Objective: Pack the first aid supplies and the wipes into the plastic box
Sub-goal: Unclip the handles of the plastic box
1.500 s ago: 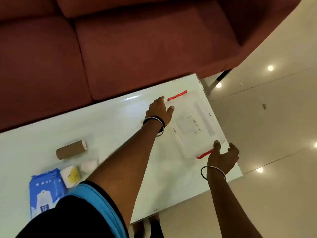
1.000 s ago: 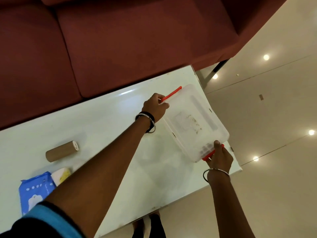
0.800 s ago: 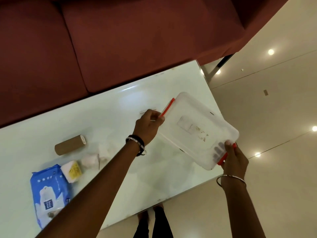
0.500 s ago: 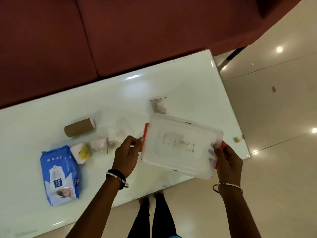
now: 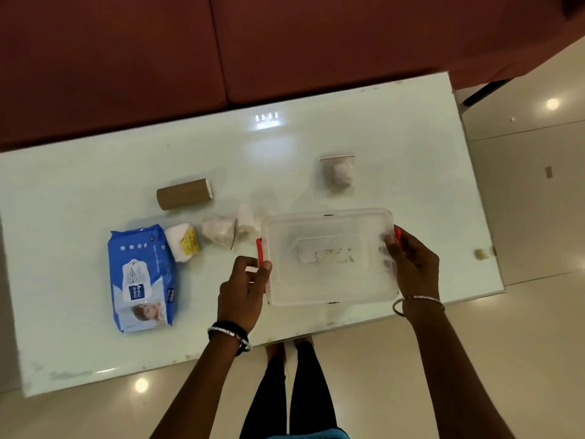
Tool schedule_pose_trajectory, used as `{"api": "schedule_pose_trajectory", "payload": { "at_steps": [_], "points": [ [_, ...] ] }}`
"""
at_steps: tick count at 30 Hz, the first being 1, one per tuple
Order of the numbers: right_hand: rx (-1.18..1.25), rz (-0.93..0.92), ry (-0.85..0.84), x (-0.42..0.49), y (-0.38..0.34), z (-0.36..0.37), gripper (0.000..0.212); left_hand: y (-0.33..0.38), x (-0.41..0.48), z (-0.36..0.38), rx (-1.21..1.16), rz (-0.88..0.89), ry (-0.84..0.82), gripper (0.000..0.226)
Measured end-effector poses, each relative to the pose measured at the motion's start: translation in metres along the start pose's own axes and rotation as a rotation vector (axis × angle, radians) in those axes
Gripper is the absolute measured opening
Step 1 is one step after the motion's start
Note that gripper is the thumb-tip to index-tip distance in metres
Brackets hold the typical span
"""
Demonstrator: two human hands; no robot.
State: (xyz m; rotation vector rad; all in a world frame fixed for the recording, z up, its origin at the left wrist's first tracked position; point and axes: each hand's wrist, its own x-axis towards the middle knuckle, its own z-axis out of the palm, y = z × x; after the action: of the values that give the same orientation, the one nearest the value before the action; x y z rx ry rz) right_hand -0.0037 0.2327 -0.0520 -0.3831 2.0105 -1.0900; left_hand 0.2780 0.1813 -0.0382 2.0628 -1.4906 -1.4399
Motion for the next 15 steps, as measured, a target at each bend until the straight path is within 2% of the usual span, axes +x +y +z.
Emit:
{"api": "schedule_pose_trajectory", "payload": {
  "at_steps": [6, 10, 15],
  "points": [
    [0.028, -0.028, -0.006, 0.003, 0.004, 0.004, 0.031, -0.007, 0.001, 0.012, 0.116, 0.096, 0.049, 0.031],
    [0.059, -0.042, 0.021, -0.005, 0.005, 0.010, 0.051, -0.007, -0.001, 0.022, 0.185, 0.183, 0.156, 0.025],
    [-0.029, -0.109, 0.058, -0.007, 0.012, 0.014, 0.049, -0.009, 0.003, 0.028, 0.083, 0.221, 0.211, 0.026]
  ]
}}
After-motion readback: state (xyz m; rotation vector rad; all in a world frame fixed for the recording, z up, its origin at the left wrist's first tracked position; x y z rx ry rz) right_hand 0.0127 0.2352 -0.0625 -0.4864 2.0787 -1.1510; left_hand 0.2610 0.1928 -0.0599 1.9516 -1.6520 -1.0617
